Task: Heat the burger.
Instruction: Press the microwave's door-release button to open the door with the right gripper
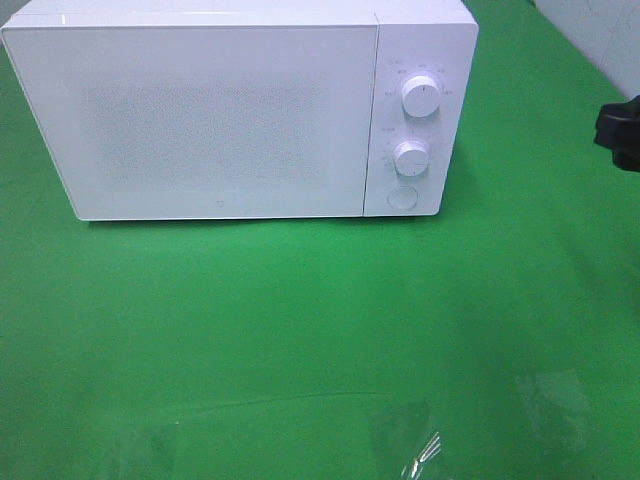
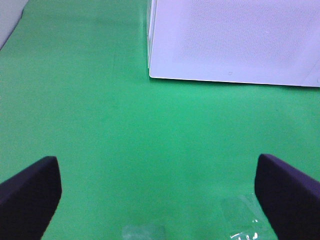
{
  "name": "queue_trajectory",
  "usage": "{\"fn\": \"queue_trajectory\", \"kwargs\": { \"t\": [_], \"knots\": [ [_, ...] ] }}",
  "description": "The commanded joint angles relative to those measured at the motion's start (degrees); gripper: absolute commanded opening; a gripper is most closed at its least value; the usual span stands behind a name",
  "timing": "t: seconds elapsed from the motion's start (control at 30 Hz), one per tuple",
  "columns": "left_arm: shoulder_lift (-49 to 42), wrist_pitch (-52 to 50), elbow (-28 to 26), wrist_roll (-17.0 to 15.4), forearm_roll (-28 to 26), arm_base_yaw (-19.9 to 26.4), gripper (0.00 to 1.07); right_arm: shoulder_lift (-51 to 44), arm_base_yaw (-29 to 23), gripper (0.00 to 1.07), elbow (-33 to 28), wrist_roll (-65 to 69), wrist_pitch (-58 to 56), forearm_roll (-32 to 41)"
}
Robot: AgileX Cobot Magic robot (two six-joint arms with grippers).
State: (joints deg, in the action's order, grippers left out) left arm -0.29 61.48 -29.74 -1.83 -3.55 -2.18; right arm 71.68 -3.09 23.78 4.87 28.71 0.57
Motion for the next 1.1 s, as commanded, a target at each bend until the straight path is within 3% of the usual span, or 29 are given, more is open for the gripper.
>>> {"fn": "queue_trajectory", "kwargs": {
  "t": [0.03, 0.27, 0.33, 0.4, 0.5, 0.57, 0.73, 0.8, 1.1],
  "knots": [
    [-0.9, -0.3, 0.2, -0.1, -0.1, 0.2, 0.97, 2.6, -1.8, 0.7, -0.1, -3.1, 4.0, 1.0],
    [-0.9, -0.3, 0.2, -0.1, -0.1, 0.2, 0.97, 9.1, -10.8, 0.7, -0.1, -13.2, 10.9, 11.9],
    [-0.9, -0.3, 0.2, -0.1, -0.1, 0.2, 0.97, 11.9, -16.3, 0.7, -0.1, -19.0, 14.8, 20.7],
    [-0.9, -0.3, 0.2, -0.1, -0.1, 0.2, 0.97, 13.1, -19.1, 0.7, -0.1, -21.5, 16.9, 24.8],
    [-0.9, -0.3, 0.2, -0.1, -0.1, 0.2, 0.97, 13.8, -20.6, 0.7, -0.1, -22.6, 18.3, 26.9],
    [-0.9, -0.3, 0.2, -0.1, -0.1, 0.2, 0.97, 16.3, -26.5, 0.7, -0.1, -26.0, 24.5, 33.5],
    [-0.9, -0.3, 0.2, -0.1, -0.1, 0.2, 0.97, 18.2, -30.1, 0.7, -0.1, -27.2, 28.3, 37.8],
    [-0.9, -0.3, 0.2, -0.1, -0.1, 0.2, 0.97, 20.7, -34.5, 0.7, -0.1, -27.8, 32.8, 43.0],
    [-0.9, -0.3, 0.2, -0.1, -0.1, 0.2, 0.97, 23.7, -42.6, 0.7, -0.1, -27.8, 36.7, 48.6]
  ]
}}
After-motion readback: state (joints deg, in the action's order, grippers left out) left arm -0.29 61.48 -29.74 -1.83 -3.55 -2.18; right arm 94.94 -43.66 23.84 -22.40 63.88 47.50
